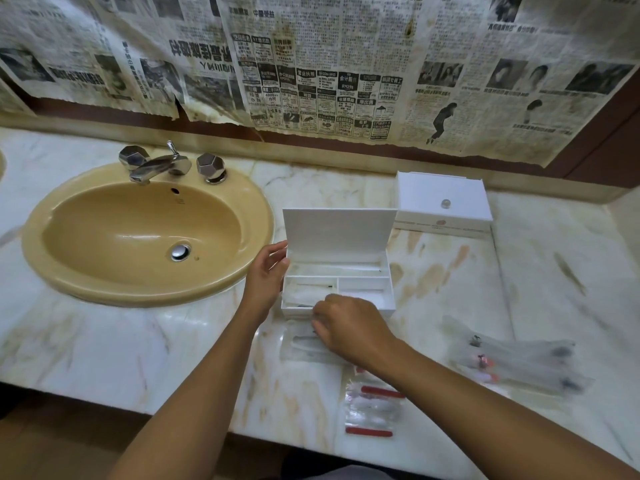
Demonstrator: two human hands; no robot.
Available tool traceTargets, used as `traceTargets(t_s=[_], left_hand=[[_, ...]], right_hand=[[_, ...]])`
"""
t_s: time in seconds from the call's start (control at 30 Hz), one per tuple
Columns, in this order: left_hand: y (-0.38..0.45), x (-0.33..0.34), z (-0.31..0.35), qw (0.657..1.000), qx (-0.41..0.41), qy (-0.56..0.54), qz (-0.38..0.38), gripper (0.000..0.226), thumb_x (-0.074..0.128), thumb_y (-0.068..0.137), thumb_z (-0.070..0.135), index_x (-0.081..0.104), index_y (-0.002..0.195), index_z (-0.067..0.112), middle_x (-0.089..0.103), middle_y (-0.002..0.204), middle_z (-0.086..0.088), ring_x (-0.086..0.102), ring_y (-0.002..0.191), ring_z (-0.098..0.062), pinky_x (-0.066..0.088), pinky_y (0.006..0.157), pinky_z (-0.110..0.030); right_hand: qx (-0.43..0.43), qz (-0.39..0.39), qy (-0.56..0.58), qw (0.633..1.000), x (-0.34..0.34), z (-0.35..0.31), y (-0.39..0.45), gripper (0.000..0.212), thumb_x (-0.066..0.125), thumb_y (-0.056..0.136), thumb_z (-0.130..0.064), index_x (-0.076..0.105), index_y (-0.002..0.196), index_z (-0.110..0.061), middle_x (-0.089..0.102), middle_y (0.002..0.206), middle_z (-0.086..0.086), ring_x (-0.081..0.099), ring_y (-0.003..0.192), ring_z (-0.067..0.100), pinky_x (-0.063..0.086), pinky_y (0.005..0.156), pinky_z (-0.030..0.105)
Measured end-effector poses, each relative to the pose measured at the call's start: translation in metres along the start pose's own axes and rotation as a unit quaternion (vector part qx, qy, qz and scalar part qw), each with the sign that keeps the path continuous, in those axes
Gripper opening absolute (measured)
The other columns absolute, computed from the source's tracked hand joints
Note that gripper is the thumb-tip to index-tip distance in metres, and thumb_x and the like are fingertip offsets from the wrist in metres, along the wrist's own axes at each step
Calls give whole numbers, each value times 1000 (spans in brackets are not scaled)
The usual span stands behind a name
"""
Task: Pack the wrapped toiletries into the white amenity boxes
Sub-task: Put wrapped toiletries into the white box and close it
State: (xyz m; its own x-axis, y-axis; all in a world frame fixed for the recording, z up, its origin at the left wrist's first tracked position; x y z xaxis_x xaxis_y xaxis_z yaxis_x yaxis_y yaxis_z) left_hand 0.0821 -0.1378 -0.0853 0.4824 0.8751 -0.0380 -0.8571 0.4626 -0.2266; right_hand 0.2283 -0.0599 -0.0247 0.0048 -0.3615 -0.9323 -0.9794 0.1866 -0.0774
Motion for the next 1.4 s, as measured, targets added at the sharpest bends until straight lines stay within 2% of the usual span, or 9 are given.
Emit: traceTargets(t_s=[0.17, 0.37, 0.6, 0.73, 0.9, 1.03, 1.13, 1.3, 1.4], left_hand=[[-1, 0, 0, 1000, -6, -4, 3, 26, 54, 97, 11, 59, 120, 22, 63, 106, 15, 61, 83, 11, 47, 63, -20], [-3, 1, 2, 1000, -4, -5, 5, 26, 54, 97, 9, 59, 119, 22, 63, 103, 16, 58, 69, 16, 41, 64, -27], [-4, 1, 3, 1000, -7, -6, 0, 27, 52, 98, 8, 58, 120, 21, 62, 104, 16, 61, 71, 14, 46, 62, -23], [-2, 0, 3, 1000, -3, 5, 0, 25, 54, 97, 10, 59, 117, 25, 63, 103, 16, 58, 67, 13, 42, 64, -27], [-2, -3, 4, 1000, 21, -1, -13, 29, 57, 94, 2, 59, 117, 20, 64, 105, 9, 62, 90, 4, 46, 63, -15], [-1, 0, 2, 1000, -1, 7, -11, 29, 53, 93, 0, 58, 117, 17, 66, 98, 5, 59, 71, 0, 44, 55, -17], [2, -2, -4, 1000, -21, -12, 5, 21, 55, 96, 12, 56, 117, 12, 64, 109, 5, 57, 73, 1, 42, 64, -27], [0, -1, -1, 1000, -21, -4, 1, 23, 55, 97, 14, 59, 101, 36, 63, 106, 13, 58, 71, 14, 42, 65, -26], [0, 0, -1, 1000, -24, -13, -5, 26, 54, 96, 10, 61, 111, 29, 66, 105, 12, 61, 74, 9, 42, 67, -30]], right_hand=[[50, -46, -10, 998, 31, 18, -7, 25, 49, 92, -29, 68, 98, -14, 68, 95, 6, 63, 84, 27, 45, 69, 31], [69, -48, -61, 995, 45, 28, -9, 16, 58, 90, -21, 68, 98, -12, 68, 96, 9, 64, 89, 29, 46, 71, 31], [31, 1, -71, 997, 34, 17, -12, 11, 58, 85, -8, 65, 79, -13, 60, 77, 3, 60, 65, 27, 29, 51, 25], [13, 81, -50, 995, 8, 3, -18, 24, 79, 69, -10, 58, 59, -16, 29, 63, -5, 26, 39, 17, 0, 43, 17], [-31, 185, -12, 982, -26, -9, -18, 15, 64, 83, -12, 56, 70, -13, 46, 70, 0, 40, 41, 23, 37, 33, 30], [-47, 279, 10, 959, -68, -11, -4, 19, 52, 90, -22, 67, 82, -14, 57, 73, 1, 51, 45, 25, 42, 36, 32], [-35, 314, 0, 949, -89, -5, 13, 19, 55, 88, -23, 70, 80, -14, 61, 73, 0, 56, 50, 23, 45, 39, 28], [26, 168, -89, 981, -65, 25, 53, 19, 59, 88, -12, 66, 71, -9, 56, 69, 3, 54, 65, 24, 37, 50, 26], [41, 58, -135, 988, -43, 28, 71, 22, 53, 86, -4, 53, 66, -12, 43, 62, 2, 47, 62, 24, 32, 54, 27]])
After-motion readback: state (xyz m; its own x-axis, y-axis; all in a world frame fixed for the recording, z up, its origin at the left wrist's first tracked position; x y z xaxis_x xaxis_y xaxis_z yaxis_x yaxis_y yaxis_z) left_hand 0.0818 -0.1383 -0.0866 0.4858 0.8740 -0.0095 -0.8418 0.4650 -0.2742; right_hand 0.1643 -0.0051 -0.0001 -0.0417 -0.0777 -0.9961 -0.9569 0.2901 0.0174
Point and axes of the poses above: each hand's wrist, its own y-axis towards the middle knuckle, its own x-axis out of the palm, z = x × y, the point moved 6 cm from there along y, towards the middle knuckle
